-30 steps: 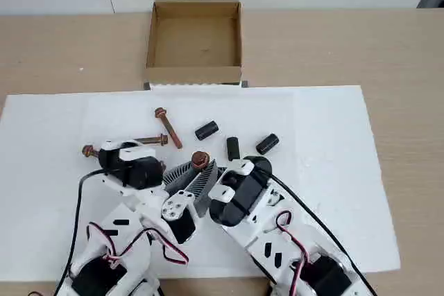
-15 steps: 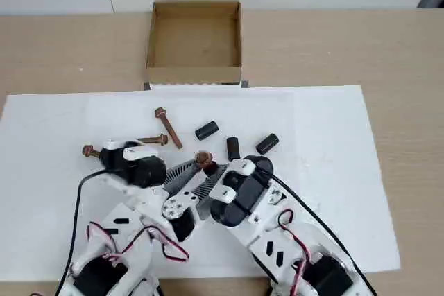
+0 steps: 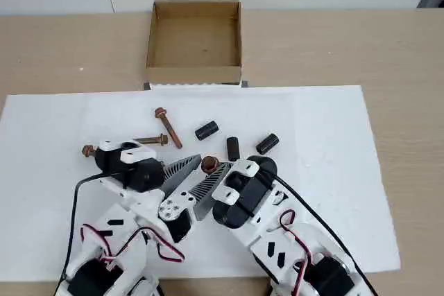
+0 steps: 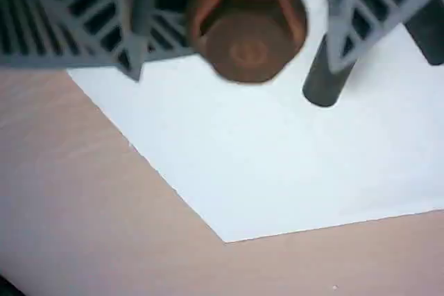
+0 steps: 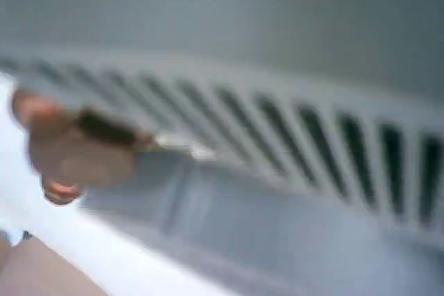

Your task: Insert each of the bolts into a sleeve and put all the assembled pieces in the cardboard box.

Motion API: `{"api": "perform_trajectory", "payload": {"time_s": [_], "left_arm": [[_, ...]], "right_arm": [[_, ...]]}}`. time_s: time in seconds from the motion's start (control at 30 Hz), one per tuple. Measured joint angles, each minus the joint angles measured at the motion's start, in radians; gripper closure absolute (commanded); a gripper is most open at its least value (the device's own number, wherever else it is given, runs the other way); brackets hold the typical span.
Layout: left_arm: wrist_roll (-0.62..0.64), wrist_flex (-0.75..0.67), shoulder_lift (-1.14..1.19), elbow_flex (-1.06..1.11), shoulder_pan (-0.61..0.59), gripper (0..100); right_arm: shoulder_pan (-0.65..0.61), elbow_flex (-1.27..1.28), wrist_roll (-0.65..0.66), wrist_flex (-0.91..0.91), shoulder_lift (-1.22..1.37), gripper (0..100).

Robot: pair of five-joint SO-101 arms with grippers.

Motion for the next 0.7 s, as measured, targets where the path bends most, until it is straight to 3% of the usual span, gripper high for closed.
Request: {"api": "perform_trajectory", "payload": {"time_s": [0.17, 0.33, 0.7], "left_arm": [[-0.023, 0.038, 0.0, -0.052, 0.0, 84], [-0.086, 0.041, 0.0, -0.097, -0.031, 100], [-0.227, 0.035, 0.0, -0.052, -0.233, 99]], "right_arm": [[0.04, 0.0, 0.0, 0.0, 0.0, 99.5], [0.077, 0.006, 0.0, 0.0, 0.0, 99.5], [0.175, 0.107, 0.0, -0.032, 0.0, 99.5]]}}
